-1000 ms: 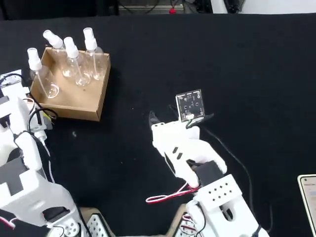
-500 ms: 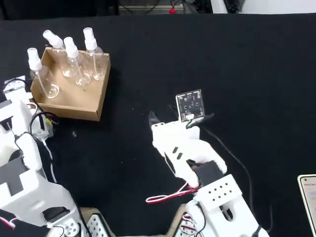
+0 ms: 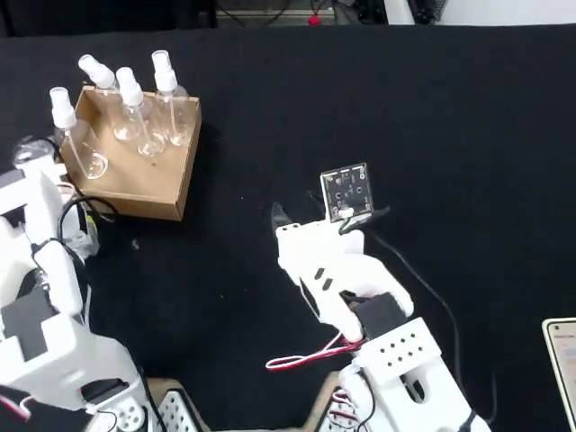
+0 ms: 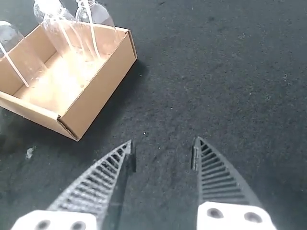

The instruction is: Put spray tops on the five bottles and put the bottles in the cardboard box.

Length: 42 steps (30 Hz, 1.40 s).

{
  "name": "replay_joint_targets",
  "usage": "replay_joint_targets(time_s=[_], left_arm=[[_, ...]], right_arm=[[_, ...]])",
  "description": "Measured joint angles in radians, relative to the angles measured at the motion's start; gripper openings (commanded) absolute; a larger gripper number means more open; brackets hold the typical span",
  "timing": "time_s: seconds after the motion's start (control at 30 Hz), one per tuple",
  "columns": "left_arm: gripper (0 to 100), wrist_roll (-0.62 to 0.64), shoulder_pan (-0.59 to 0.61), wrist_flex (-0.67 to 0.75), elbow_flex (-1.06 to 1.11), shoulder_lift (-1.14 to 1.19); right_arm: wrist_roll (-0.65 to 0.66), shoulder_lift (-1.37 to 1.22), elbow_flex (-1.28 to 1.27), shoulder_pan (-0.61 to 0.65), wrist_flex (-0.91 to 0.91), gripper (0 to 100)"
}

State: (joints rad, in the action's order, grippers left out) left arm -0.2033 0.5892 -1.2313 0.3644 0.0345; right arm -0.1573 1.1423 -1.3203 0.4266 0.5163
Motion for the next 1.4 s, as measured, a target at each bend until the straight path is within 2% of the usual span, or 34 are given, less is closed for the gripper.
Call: replay_joint_targets(time_s=[0.17,0.33,0.5,0.67,0.83,1.03,1.13,1.27,1.4], left_arm=[[4,0.026,-0.043,-0.178,-0.046,-0.178],[4,0.026,-0.164,-0.310,-0.046,-0.367],[5,0.026,-0.365,-0.331,-0.046,-0.437],[5,0.026,-0.646,-0.328,-0.046,-0.445],[5,0.026,-0.884,-0.187,-0.018,-0.445],[6,0.026,-0.984,0.129,0.144,-0.381],[17,0.031,-1.010,0.241,0.173,-0.316],[32,0.051,-1.065,0.279,0.173,-0.235],[33,0.172,-1.085,0.287,0.173,-0.184]], right_arm=[[0.000,0.000,0.000,0.000,0.000,19.1],[0.000,0.000,0.002,-0.031,0.003,19.1],[0.000,0.000,0.106,-0.155,0.107,19.1],[0.021,0.000,0.127,-0.290,0.189,19.1],[0.029,0.000,0.127,-0.408,0.195,19.1],[0.029,0.000,0.121,-0.522,0.195,19.1],[0.029,0.000,0.089,-0.531,0.195,19.1],[0.029,0.000,0.080,-0.534,0.195,19.1],[0.029,0.000,0.066,-0.540,0.195,19.1]])
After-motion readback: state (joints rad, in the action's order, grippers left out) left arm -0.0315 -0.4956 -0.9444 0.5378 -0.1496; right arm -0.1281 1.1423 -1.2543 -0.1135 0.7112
